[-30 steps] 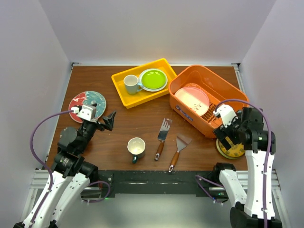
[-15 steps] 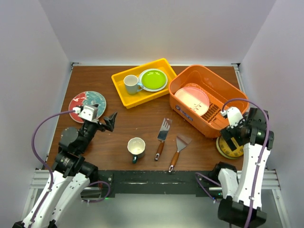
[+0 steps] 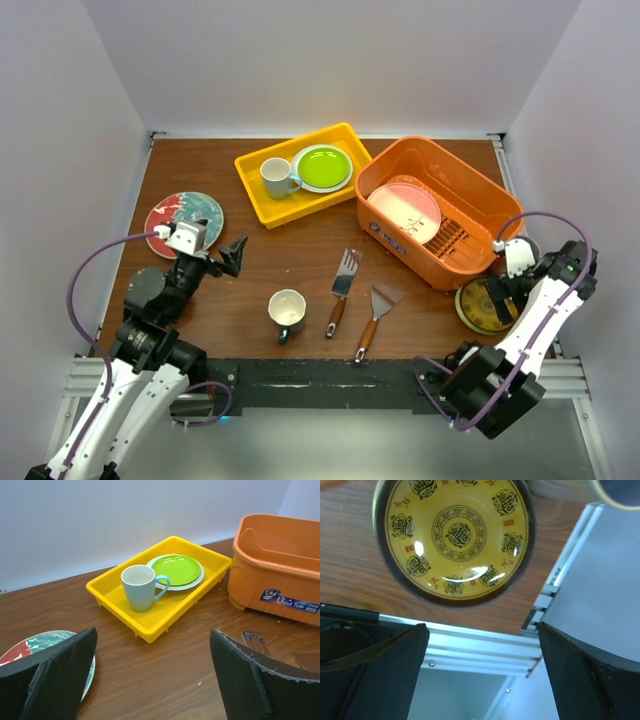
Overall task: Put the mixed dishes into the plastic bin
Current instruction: Pick up the plate from the corner of the board.
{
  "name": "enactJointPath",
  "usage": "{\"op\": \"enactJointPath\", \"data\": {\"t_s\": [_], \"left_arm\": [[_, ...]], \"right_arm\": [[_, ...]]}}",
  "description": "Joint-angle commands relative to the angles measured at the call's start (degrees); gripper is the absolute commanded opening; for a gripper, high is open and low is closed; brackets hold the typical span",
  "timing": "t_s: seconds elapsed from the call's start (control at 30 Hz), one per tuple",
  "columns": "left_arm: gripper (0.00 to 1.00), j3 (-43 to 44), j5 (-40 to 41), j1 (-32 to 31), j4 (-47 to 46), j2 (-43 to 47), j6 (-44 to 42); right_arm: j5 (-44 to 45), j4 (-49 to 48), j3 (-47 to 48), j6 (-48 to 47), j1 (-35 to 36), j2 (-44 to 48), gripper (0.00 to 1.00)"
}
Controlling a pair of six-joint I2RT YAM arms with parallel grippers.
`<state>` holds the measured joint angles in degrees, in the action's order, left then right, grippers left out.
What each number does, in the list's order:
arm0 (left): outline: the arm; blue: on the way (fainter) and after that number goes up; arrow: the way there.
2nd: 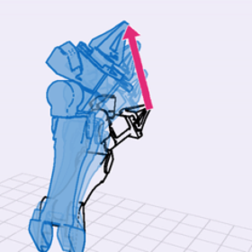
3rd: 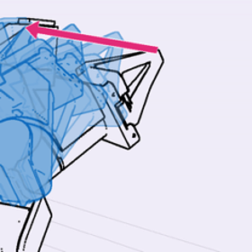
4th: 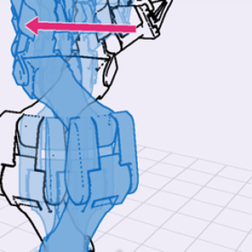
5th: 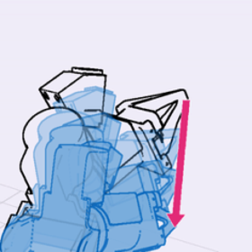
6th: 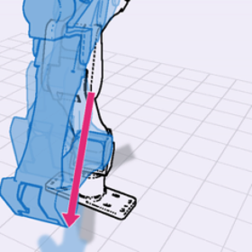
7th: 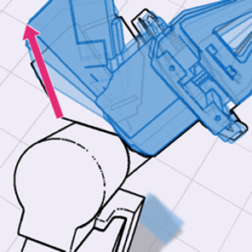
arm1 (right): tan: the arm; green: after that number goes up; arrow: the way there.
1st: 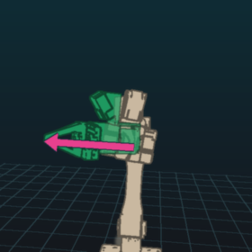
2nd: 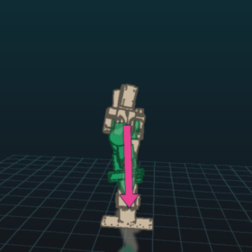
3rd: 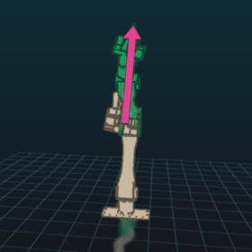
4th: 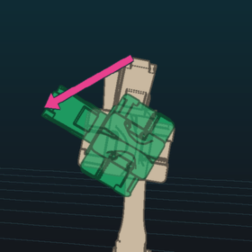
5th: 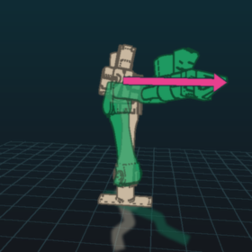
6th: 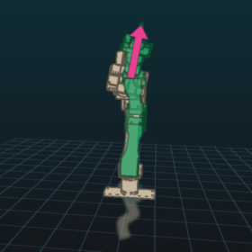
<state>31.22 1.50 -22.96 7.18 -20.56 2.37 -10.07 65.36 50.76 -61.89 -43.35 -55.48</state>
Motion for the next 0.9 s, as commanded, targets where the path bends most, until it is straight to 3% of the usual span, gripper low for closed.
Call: {"op": "enactJointPath", "data": {"t_s": [0.0,0.17,0.67,0.87], "left_arm": [[1.0,0.0,-0.2,-0.2,-2.5,-0.5,0.4],[1.0,0.0,-0.4,-0.2,-2.5,-0.8,0.4],[1.0,0.1,-0.4,-0.2,-2.5,-1.6,0.4],[1.0,0.1,-0.4,-0.2,-2.5,-1.6,0.4]], "right_arm": [[-0.8,-7.2,-3.1,-2.2,-3.5,-2.3,0.97],[-3.8,-10.3,-3.2,-2.8,-8.9,-9.3,0.95],[-7.8,-19.2,-6.2,2.3,-9.0,-19.2,0.76],[-8.4,-19.7,-6.1,3.1,-9.0,-20.7,0.55]]}}
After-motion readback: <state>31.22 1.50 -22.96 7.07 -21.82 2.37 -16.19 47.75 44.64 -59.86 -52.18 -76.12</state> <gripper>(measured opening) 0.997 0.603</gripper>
